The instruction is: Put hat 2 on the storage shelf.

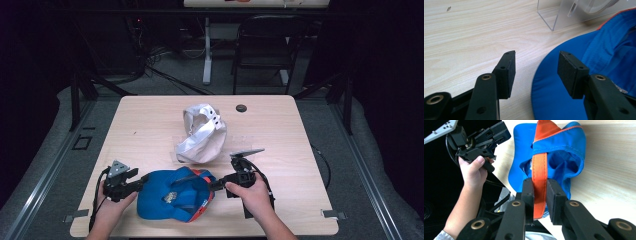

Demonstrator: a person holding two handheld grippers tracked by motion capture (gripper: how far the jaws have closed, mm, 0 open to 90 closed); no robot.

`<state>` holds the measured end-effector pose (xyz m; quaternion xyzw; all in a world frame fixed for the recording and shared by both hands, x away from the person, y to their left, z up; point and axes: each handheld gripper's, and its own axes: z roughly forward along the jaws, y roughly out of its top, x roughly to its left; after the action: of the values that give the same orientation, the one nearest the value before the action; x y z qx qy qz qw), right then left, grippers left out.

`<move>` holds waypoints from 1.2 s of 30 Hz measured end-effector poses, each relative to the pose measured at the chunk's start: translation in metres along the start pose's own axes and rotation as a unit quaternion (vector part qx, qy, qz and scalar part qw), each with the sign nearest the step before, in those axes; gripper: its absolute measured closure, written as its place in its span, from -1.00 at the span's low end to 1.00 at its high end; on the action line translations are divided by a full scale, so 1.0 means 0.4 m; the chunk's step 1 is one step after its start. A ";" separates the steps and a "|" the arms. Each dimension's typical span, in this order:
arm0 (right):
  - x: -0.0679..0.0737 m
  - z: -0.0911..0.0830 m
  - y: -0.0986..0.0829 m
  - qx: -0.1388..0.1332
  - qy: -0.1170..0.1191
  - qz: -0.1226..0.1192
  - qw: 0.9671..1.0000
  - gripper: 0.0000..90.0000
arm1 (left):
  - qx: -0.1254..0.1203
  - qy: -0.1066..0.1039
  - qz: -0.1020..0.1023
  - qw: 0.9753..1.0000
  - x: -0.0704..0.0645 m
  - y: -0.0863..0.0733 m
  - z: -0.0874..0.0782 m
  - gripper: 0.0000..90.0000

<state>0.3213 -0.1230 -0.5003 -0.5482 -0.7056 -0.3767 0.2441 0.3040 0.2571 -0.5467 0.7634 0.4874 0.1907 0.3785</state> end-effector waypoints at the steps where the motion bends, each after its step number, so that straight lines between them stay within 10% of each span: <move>1: 0.002 -0.008 0.001 0.003 -0.001 0.002 1.000 0.73 | -0.002 0.001 0.000 1.000 0.000 0.000 0.000 0.10; 36: 0.149 -0.212 0.084 -0.028 0.135 0.060 0.989 0.73 | -0.002 -0.003 0.001 1.000 -0.003 -0.002 0.004 0.10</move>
<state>0.3311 -0.1518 -0.3955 -0.5406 -0.6210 -0.4514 0.3440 0.3040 0.2555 -0.5480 0.7639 0.4852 0.1897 0.3809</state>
